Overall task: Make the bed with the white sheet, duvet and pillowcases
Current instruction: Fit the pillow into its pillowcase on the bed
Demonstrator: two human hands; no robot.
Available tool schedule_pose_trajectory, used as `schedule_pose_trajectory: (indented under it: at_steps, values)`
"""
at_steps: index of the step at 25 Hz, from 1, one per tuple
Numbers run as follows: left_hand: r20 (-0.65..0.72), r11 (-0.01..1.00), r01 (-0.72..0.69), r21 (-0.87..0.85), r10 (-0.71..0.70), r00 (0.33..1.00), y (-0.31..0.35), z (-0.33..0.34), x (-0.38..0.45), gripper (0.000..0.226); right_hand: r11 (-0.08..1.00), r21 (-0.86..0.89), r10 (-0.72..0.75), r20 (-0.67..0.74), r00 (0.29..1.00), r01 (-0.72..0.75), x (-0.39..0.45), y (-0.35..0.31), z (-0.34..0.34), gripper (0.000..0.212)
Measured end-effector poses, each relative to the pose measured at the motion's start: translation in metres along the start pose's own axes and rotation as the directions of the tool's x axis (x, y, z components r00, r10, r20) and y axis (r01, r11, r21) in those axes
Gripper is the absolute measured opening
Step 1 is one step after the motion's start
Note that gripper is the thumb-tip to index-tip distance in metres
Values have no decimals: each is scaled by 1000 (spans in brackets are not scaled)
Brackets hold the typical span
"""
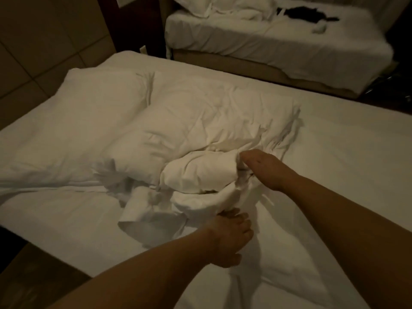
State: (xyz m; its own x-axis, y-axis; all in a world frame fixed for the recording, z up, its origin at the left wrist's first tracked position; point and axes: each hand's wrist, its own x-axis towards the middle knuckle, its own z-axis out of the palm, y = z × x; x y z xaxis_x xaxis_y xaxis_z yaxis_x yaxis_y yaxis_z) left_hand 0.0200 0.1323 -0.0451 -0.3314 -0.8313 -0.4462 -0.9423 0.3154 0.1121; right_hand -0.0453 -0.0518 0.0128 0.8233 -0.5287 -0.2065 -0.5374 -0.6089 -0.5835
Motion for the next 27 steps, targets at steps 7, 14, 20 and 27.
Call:
schedule_pose_trajectory:
  at_steps: [7, 14, 20, 27]
  values:
    - [-597, 973, 106, -207, -211, 774, -95, 0, -126, 52, 904, -419, 82, -31, 996, -87, -11, -111, 53, 62]
    - [-336, 890, 446, -98, -451, 827, -152, 48, -70, 118, 753, -528, 218, -363, 906, -393, -42, -46, 158, 69]
    - [-423, 894, 448, -8, -409, 809, -136, 90, -28, 98, 784, -494, 199, -373, 906, -376, -52, 4, 205, 65]
    - [-479, 891, 415, -182, -449, 754, -91, 34, -9, 78, 713, -570, 181, -414, 892, -409, -87, 15, 106, 72]
